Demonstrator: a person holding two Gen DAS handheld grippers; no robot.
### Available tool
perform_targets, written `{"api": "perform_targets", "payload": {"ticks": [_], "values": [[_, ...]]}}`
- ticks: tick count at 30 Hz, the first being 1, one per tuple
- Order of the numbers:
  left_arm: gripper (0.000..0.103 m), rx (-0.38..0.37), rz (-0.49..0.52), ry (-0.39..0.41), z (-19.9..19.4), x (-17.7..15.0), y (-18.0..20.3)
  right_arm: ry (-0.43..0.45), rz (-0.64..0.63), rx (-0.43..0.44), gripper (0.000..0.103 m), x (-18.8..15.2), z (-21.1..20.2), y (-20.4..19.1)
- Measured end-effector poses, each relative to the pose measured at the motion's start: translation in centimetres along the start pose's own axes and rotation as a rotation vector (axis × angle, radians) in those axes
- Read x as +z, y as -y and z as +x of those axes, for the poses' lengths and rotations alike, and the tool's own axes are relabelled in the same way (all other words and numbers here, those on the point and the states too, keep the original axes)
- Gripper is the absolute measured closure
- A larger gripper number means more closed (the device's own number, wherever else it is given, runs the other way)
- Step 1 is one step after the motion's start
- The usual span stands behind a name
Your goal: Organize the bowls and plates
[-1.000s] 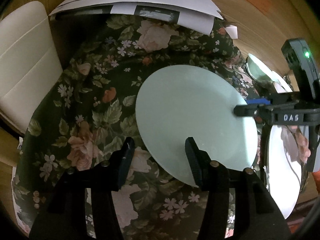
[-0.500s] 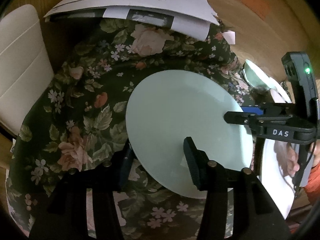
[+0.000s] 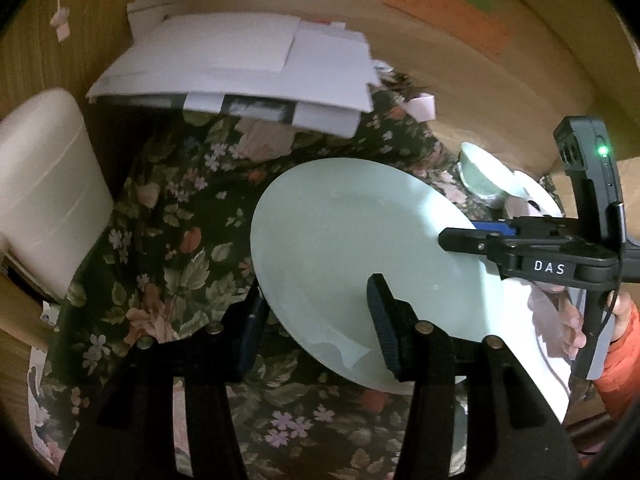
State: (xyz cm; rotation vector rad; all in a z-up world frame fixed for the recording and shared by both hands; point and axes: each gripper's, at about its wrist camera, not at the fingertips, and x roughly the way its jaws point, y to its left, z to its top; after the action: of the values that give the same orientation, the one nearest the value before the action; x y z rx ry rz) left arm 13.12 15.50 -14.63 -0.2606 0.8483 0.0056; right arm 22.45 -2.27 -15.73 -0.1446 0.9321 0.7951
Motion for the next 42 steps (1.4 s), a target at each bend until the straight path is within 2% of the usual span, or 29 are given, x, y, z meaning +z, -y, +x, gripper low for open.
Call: {"api": "perform_targets", "payload": {"ticks": [8, 23, 31, 42], "values": [[0.054, -0.016, 0.031, 0.032, -1.9, -0.3, 1.9, 0.047, 0.011, -0.01, 0.072, -2.0, -3.6, 1.4], [0.054, -0.055, 0.092, 0.075, -4.9, -2.4, 5.7, 0.124, 0.034, -0.058, 0.072, -6.0, -7.2, 0.8], [0.054, -0.073, 0.114, 0.078, -5.7, -3.7, 7.2, 0.15, 0.044, -0.08, 0.072, -8.1, -9.0, 0.7], [0.054, -0.09, 0.128, 0.052, -5.7, -6.2, 8.9, 0.141, 0.074, -0.093, 0.072, -11.2, -9.7, 1.2]]}}
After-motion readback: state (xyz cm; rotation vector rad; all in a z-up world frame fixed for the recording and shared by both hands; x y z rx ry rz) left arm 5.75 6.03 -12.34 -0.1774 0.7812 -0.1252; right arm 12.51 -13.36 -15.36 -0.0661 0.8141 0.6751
